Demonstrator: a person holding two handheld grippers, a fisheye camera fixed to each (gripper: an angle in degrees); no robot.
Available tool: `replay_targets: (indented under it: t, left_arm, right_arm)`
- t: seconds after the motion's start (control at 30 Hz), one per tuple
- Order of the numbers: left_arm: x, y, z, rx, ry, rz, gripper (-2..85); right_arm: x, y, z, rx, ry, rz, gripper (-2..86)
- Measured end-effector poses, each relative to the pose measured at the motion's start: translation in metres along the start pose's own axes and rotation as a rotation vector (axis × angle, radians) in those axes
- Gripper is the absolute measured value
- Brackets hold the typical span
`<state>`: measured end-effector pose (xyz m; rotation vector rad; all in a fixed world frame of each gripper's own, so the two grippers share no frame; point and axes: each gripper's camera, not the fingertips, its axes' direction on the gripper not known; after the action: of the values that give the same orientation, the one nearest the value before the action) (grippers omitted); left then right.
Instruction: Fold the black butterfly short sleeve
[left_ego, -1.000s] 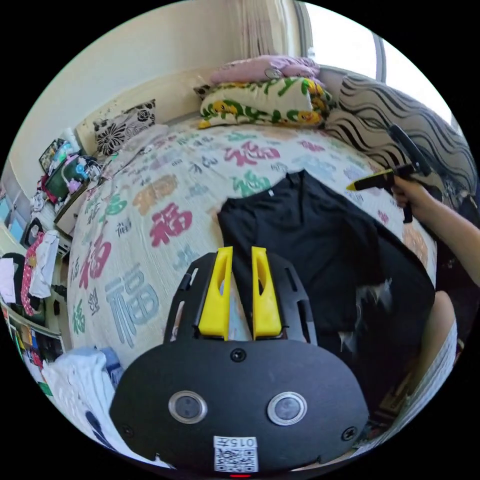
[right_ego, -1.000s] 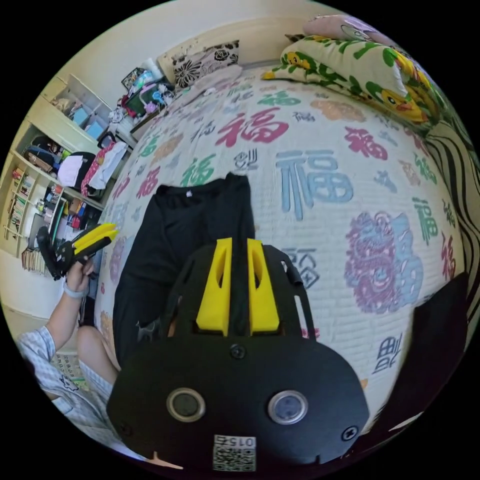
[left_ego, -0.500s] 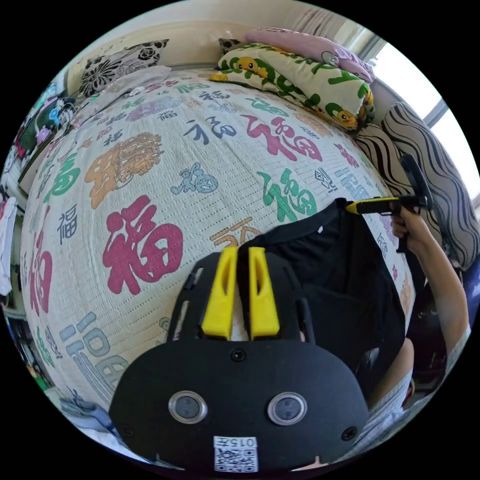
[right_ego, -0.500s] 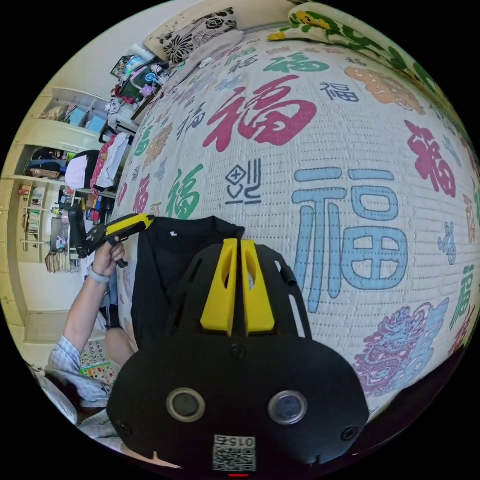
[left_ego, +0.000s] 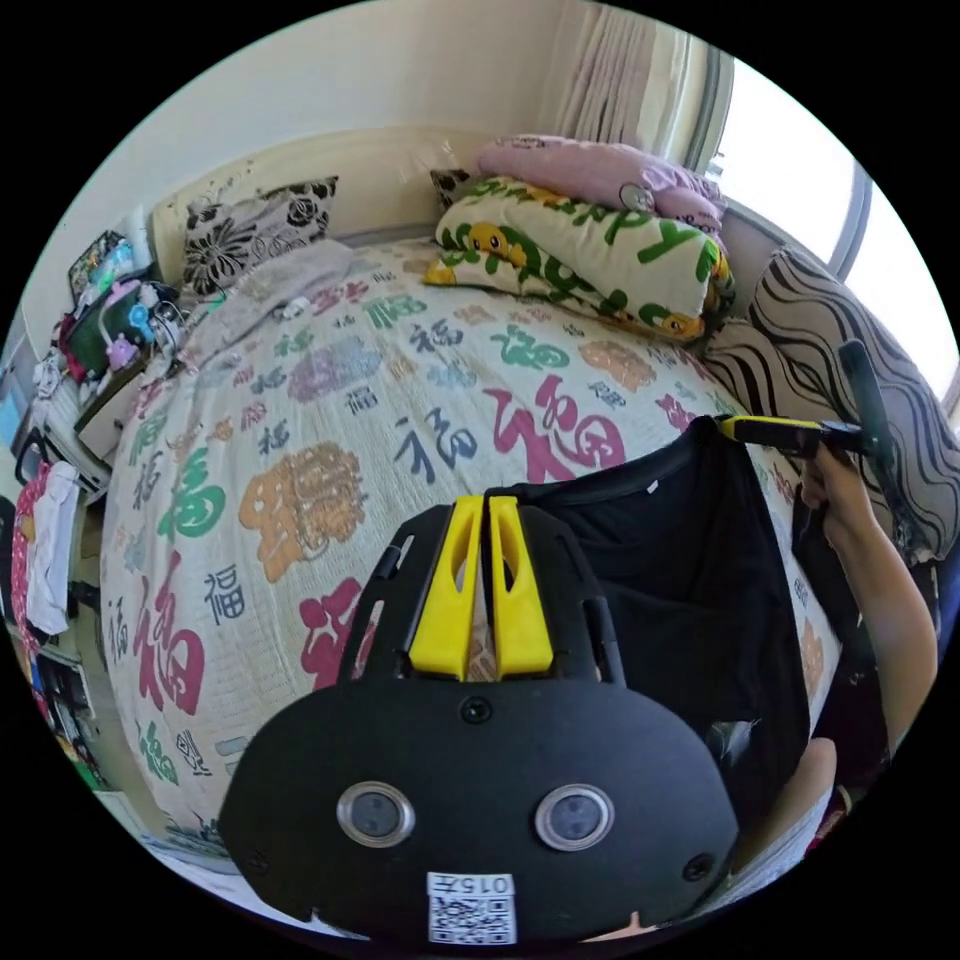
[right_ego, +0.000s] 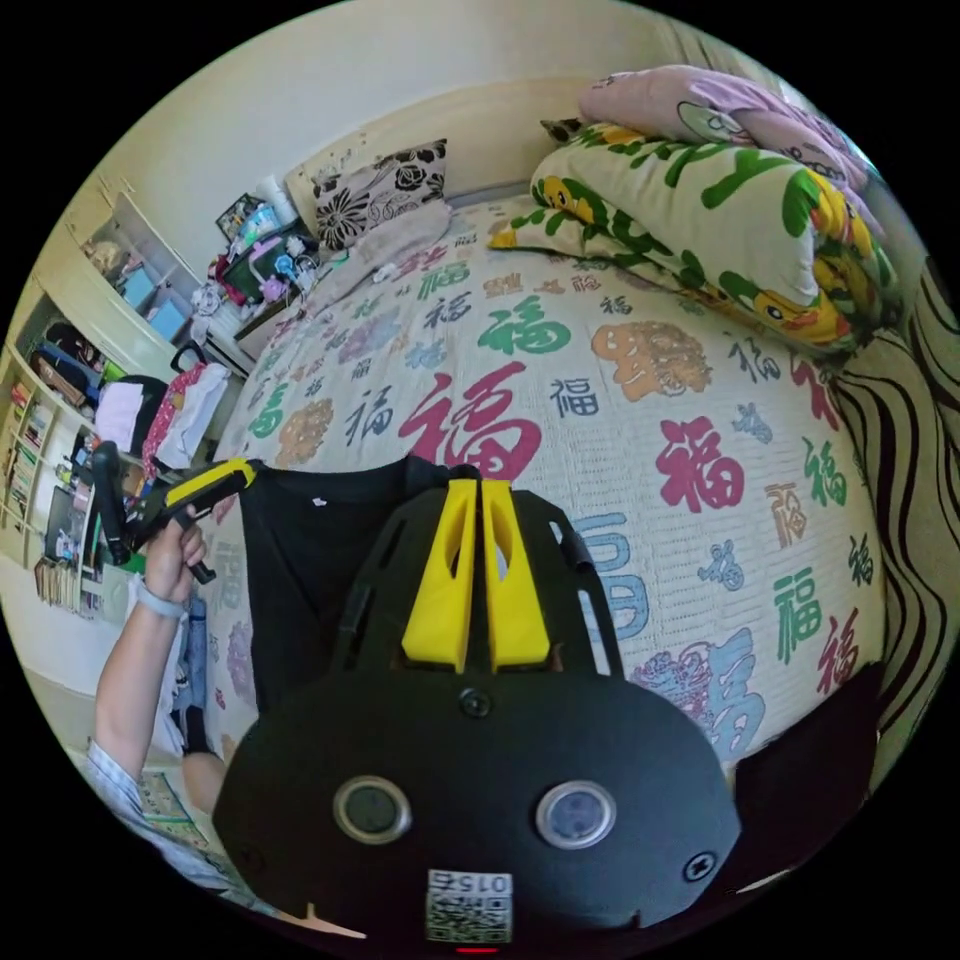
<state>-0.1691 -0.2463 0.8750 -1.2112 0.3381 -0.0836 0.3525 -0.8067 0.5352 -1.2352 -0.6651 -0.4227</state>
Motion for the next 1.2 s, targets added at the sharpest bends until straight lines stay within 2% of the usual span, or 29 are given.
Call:
replay_targets:
  t: [0.1,0.27,0.43,0.57,0.7,0.77,0.97,1.1,1.2]
  left_arm:
    - [-0.001,0.005,-0.02,0.083,0.014,-0.019,0.2]
    - [0.002,0.047,-0.046,0.123,0.14,0.039,0.3]
    - [0.021,0.148,-0.086,0.139,0.323,0.174,0.5]
    - [0.051,0.234,-0.098,0.08,0.384,0.327,0.5]
    - [0.086,0.319,-0.08,-0.122,0.377,0.432,0.7]
    - [0.092,0.342,-0.073,-0.167,0.354,0.414,0.7]
    - [0.108,0.371,-0.069,-0.187,0.329,0.429,1.7]
    - [0.118,0.38,-0.047,-0.333,0.262,0.483,4.3]
    - [0.11,0.38,-0.048,-0.33,0.266,0.465,4.7]
  right_arm:
    - [0.015,0.014,-0.015,0.056,-0.086,0.009,-0.8]
    - [0.032,0.073,-0.027,0.028,-0.189,-0.07,-0.8]
    - [0.041,0.177,-0.045,-0.049,-0.308,-0.182,-0.7]
    - [0.026,0.299,-0.045,-0.144,-0.253,-0.317,-0.6]
    - [0.033,0.383,-0.023,-0.249,-0.253,-0.275,-0.5]
    - [0.042,0.421,-0.005,-0.305,-0.261,-0.233,-0.4]
    - [0.041,0.461,0.017,-0.332,-0.115,-0.319,0.8]
    - [0.045,0.468,0.036,-0.43,-0.052,-0.343,4.6]
    - [0.05,0.469,0.034,-0.427,-0.011,-0.333,5.1]
